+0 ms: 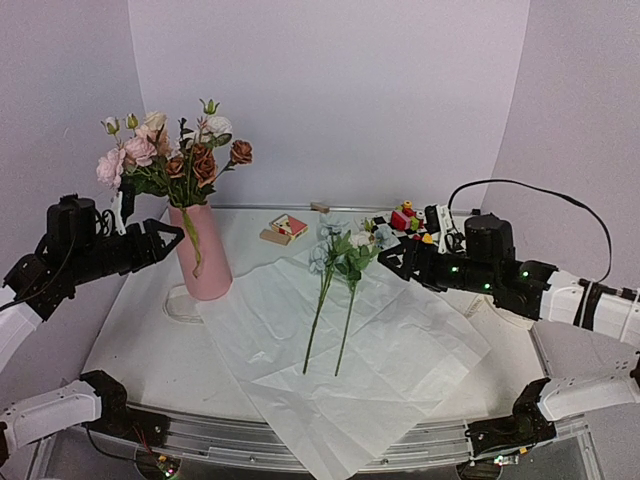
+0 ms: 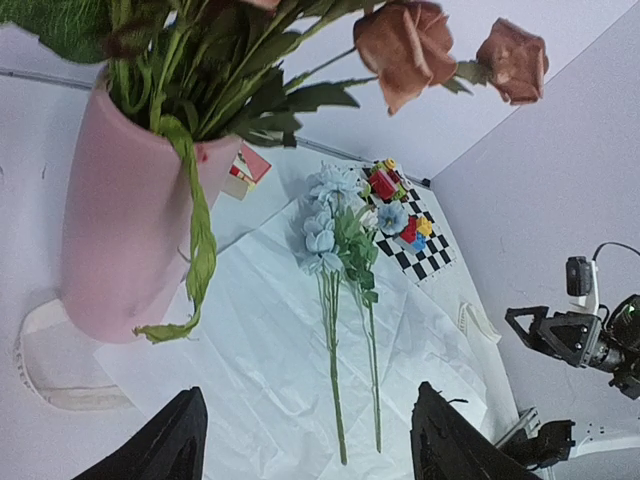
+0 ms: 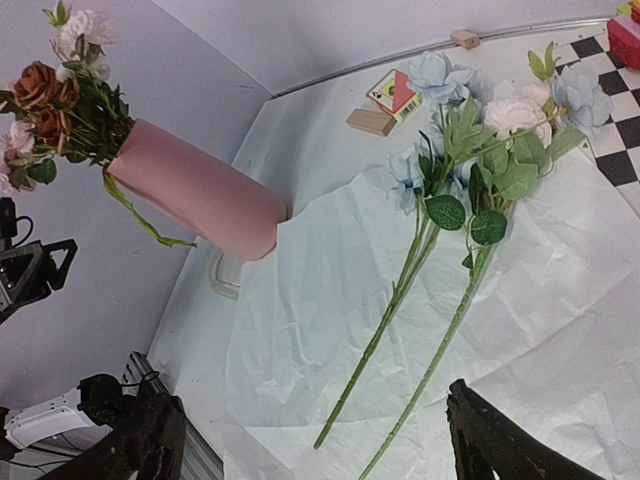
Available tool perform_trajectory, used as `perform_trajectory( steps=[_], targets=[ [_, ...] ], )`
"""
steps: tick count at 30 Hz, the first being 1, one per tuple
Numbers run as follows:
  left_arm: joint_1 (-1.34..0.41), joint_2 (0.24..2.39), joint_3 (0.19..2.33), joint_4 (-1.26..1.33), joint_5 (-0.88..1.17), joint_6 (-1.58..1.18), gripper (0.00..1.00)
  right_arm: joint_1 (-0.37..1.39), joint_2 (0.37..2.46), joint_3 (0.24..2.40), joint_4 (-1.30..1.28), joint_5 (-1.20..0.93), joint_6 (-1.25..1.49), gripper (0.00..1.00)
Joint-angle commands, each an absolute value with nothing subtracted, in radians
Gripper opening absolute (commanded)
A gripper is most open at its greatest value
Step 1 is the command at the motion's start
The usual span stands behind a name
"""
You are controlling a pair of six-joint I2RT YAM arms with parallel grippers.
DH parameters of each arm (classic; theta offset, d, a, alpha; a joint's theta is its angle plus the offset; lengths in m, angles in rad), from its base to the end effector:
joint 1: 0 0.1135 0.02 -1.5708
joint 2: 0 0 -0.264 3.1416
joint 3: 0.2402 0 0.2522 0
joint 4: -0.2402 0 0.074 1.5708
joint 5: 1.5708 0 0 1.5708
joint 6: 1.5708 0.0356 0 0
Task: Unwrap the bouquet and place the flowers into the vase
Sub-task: Insert the fake flower into the vase, then pick up the fake flower from the wrapping paper.
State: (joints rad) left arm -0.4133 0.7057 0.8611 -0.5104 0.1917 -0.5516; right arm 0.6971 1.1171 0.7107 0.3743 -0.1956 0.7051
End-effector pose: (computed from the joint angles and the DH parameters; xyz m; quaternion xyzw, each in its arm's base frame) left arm 0.1382 -0.0680 0.3440 -0.0019 0.8189 -0.3334 0.4672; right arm 0.1963 0.1734 0.3056 -0.0651 0.7152 0.5002 0.4838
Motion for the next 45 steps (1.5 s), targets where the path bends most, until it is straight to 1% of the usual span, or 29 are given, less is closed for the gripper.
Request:
perform_trajectory(
  steps=[1, 4, 10, 15, 17, 19, 22, 24, 25, 28, 34, 37, 40, 45],
  targets=[
    [-0.413, 0.654, 0.817, -0.493, 0.248, -0.628, 0.7, 0.703, 1.194, 0.763, 0.385, -0.231, 0.75, 0.88],
    [-0.414, 0.642, 0.788, -0.486, 0.26, -0.645, 0.7, 0.703, 1.233, 0.779, 0.386, -0.241, 0.772, 0.86],
    [-0.418, 0.638, 0.717, -0.45, 0.287, -0.675, 0.7, 0.71, 1.305, 0.79, 0.391, -0.202, 0.809, 0.85],
    [-0.481, 0.654, 0.66, -0.383, 0.246, -0.714, 0.68, 0.721, 1.413, 0.806, 0.391, -0.142, 0.858, 0.73],
    [-0.562, 0.671, 0.636, -0.345, 0.182, -0.739, 0.68, 0.726, 1.462, 0.822, 0.39, -0.129, 0.874, 0.67],
    [-0.668, 0.702, 0.617, -0.293, 0.101, -0.768, 0.68, 0.729, 1.517, 0.848, 0.391, -0.118, 0.883, 0.64],
    [-0.854, 0.794, 0.613, -0.228, -0.058, -0.802, 0.68, 0.73, 1.576, 0.881, 0.386, -0.091, 0.887, 0.61],
    [-0.985, 0.881, 0.644, -0.218, -0.168, -0.804, 0.69, 0.73, 1.602, 0.897, 0.374, -0.061, 0.893, 0.57],
    [-1.039, 0.927, 0.666, -0.218, -0.223, -0.802, 0.69, 0.73, 1.614, 0.905, 0.366, -0.041, 0.897, 0.53],
    [-1.128, 1.038, 0.72, -0.213, -0.318, -0.808, 0.69, 0.73, 1.651, 0.927, 0.353, -0.012, 0.906, 0.45],
    [-1.179, 1.26, 0.813, -0.19, -0.338, -0.802, 0.69, 0.73, 1.761, 0.999, 0.353, -0.028, 0.91, 0.4],
    [-1.187, 1.351, 0.858, -0.178, -0.337, -0.801, 0.69, 0.73, 1.803, 1.025, 0.353, -0.021, 0.91, 0.39],
    [-1.189, 1.416, 0.891, -0.164, -0.335, -0.805, 0.68, 0.73, 1.838, 1.045, 0.352, -0.002, 0.91, 0.4],
    [-1.189, 1.495, 0.936, -0.156, -0.33, -0.798, 0.68, 0.73, 1.91, 1.088, 0.352, -0.007, 0.918, 0.38]
  ],
)
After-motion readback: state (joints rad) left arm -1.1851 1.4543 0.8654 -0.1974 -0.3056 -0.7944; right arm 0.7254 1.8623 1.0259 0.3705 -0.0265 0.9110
